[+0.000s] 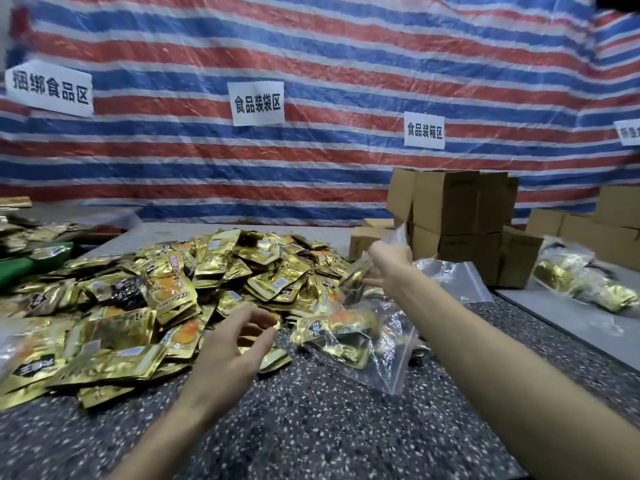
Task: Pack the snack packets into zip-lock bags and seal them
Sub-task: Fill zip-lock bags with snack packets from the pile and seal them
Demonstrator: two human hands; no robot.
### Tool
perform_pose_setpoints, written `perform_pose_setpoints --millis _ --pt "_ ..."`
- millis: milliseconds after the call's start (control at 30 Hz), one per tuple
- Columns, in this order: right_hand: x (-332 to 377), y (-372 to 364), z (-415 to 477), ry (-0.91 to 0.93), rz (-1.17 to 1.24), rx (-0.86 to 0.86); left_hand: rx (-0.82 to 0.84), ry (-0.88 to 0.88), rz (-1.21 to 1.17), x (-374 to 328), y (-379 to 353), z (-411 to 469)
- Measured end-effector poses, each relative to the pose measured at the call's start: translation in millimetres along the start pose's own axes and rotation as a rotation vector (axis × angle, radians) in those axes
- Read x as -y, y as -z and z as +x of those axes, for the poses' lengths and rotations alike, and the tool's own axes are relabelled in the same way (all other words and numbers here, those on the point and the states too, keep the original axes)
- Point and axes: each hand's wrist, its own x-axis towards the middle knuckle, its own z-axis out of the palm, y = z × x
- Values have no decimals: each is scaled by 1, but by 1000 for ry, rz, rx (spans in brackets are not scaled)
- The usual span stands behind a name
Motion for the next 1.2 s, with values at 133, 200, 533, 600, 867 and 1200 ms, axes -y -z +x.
perform_pose_setpoints --millis 133,200,533,600,867,1200 --pt "-17 -12 -46 436 -155 -45 7 36 19 4 5 -7" --pt "-39 -27 -74 632 -108 16 -2 41 12 4 10 -13" --pt "-143 -76 -116 488 -182 544 -221 53 655 31 89 -40" --pt "-145 -73 -110 446 -111 551 -240 50 792 39 116 -45" --pt "-144 -67 -101 349 73 526 -372 733 1297 70 232 -54" --pt "-140 -64 -108 388 91 589 -394 746 1422 79 257 -62"
